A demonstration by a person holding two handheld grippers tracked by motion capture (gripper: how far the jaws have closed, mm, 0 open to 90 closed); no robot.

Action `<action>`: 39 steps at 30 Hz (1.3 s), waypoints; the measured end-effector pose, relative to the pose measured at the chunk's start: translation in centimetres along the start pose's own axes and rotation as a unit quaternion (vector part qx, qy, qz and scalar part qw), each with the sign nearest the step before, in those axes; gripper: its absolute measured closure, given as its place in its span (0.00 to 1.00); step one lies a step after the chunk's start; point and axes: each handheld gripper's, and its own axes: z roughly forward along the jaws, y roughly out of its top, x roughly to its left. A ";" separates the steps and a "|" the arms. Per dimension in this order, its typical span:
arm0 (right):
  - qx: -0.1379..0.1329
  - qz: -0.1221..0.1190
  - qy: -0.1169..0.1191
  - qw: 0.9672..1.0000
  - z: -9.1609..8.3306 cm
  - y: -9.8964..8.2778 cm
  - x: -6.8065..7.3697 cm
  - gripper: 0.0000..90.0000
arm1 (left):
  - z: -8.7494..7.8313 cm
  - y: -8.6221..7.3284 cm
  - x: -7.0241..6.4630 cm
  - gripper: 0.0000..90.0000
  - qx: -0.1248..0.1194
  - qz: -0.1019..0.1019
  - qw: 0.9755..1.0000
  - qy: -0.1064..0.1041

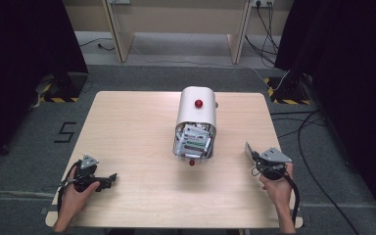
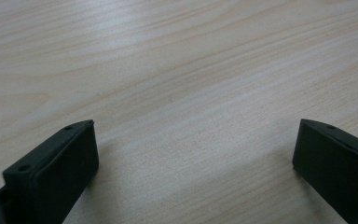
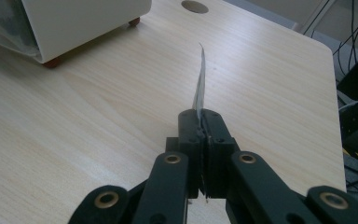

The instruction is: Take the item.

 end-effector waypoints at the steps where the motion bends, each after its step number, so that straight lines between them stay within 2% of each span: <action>1: 0.000 -0.005 0.001 1.000 0.2 0.0 0.1 0.97 | 0.0 0.0 0.0 0.00 0.000 0.000 1.000 0.000; 9: 0.001 -0.009 0.006 1.000 0.6 -0.2 0.2 0.95 | 0.0 0.0 0.0 0.00 0.000 0.000 1.000 0.000; 10: 0.002 -0.003 0.010 1.000 0.8 -0.3 0.3 0.95 | 0.0 0.0 0.0 0.00 0.000 0.000 1.000 0.000; 15: 0.004 -0.001 0.029 1.000 1.3 -0.5 0.5 0.90 | 0.0 0.0 0.0 0.00 0.000 0.000 1.000 0.000; 22: -0.001 0.019 0.053 0.998 1.5 -0.5 0.5 0.84 | 0.0 0.0 0.0 0.00 0.000 0.000 1.000 0.000; 23: 0.000 0.028 0.062 0.998 1.6 -0.5 0.5 0.82 | 0.0 0.0 0.0 0.00 0.000 0.000 1.000 0.000; 29: 0.005 0.041 0.073 0.996 1.8 -0.6 0.6 0.76 | 0.0 0.0 0.0 0.00 0.000 0.000 1.000 0.000; 32: 0.010 0.054 0.081 0.995 2.0 -0.6 0.7 0.69 | 0.0 0.0 0.0 0.00 0.000 0.000 1.000 0.000; 39: 0.013 0.065 0.085 0.994 2.2 -0.7 0.5 0.60 | 0.0 0.0 0.0 0.00 0.000 0.000 1.000 0.000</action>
